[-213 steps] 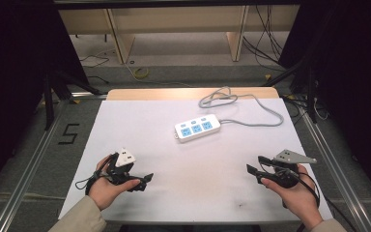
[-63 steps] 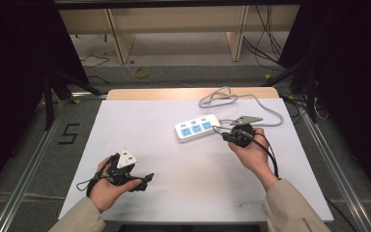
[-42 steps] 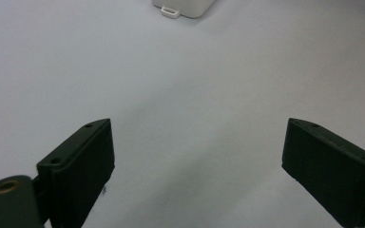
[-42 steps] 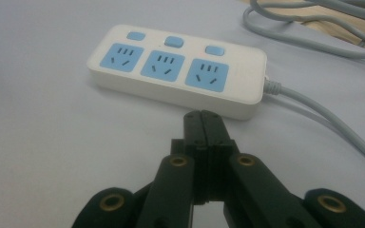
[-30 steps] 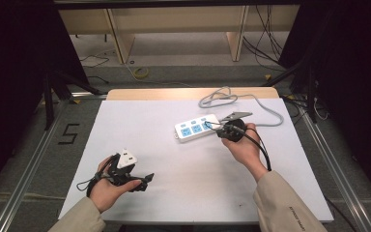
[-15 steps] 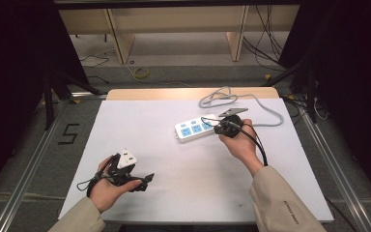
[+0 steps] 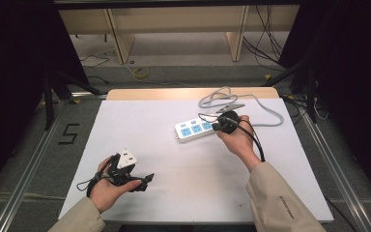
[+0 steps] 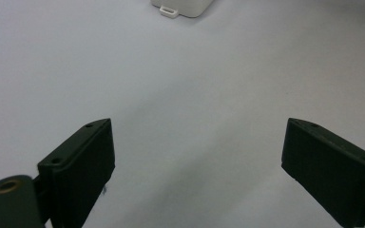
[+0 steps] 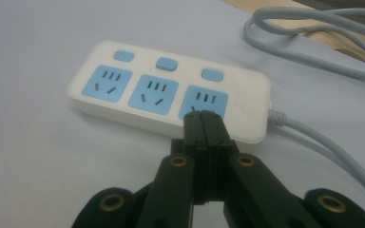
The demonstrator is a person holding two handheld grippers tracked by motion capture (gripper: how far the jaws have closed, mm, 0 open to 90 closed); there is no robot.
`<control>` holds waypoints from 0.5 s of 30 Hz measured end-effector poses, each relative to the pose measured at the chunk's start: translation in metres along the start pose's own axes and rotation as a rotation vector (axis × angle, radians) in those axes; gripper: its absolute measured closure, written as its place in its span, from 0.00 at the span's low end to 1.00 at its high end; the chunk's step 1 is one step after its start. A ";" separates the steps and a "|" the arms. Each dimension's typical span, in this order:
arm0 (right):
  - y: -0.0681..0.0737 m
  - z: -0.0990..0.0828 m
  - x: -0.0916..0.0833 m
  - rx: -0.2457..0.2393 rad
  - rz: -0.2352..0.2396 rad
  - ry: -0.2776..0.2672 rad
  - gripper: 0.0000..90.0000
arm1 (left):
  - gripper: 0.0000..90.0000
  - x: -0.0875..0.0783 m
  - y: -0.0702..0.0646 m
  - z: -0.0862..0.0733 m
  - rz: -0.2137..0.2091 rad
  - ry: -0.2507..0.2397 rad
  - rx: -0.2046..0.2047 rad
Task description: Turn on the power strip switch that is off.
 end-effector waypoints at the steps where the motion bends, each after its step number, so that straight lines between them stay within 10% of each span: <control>1: 0.000 0.000 0.001 0.000 -0.001 0.000 1.00 | 0.11 0.000 0.000 0.000 0.000 0.001 0.000; 15: 0.006 0.011 0.009 -0.012 0.007 0.005 1.00 | 0.11 0.000 -0.001 0.000 0.000 -0.003 -0.004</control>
Point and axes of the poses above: each handheld gripper's, and its own axes: x roughly forward along the jaws, z roughly out of its top, y roughly to its left, the point moved 8 cm from there along x, roughly forward along the jaws, and after that the axes turned 2 degrees about -z, right-handed, at the moved point
